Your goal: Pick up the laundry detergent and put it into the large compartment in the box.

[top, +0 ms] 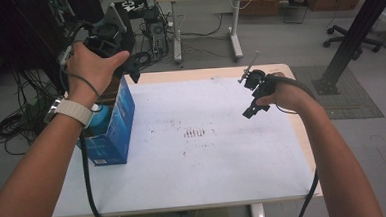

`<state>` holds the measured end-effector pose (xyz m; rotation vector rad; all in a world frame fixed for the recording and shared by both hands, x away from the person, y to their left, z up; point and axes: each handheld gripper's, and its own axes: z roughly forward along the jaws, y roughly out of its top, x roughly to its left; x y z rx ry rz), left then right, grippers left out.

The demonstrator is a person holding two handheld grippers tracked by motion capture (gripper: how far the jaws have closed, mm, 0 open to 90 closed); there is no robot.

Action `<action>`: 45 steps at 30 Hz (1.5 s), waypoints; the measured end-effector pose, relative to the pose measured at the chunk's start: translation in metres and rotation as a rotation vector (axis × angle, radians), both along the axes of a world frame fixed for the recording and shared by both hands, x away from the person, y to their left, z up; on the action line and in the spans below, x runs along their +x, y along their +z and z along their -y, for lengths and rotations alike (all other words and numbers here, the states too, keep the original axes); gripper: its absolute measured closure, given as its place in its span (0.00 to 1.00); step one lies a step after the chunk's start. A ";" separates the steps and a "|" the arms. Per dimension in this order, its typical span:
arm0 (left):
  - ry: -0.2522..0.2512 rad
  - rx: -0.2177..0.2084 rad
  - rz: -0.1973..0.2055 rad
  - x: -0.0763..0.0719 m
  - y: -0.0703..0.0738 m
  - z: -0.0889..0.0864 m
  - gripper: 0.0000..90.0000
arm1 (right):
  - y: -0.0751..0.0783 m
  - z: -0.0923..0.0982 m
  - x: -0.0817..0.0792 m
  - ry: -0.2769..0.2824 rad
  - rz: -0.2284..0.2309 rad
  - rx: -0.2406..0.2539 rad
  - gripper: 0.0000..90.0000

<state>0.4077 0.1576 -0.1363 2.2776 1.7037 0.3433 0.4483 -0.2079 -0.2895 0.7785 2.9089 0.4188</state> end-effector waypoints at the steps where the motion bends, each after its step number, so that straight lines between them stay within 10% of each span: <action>1: -0.004 0.001 0.002 0.000 0.001 0.002 0.14 | 0.000 0.000 0.000 0.003 0.001 -0.001 0.11; 45: -0.066 -0.027 -0.021 0.009 -0.034 0.052 0.14 | -0.005 -0.010 0.003 0.028 -0.004 -0.004 0.11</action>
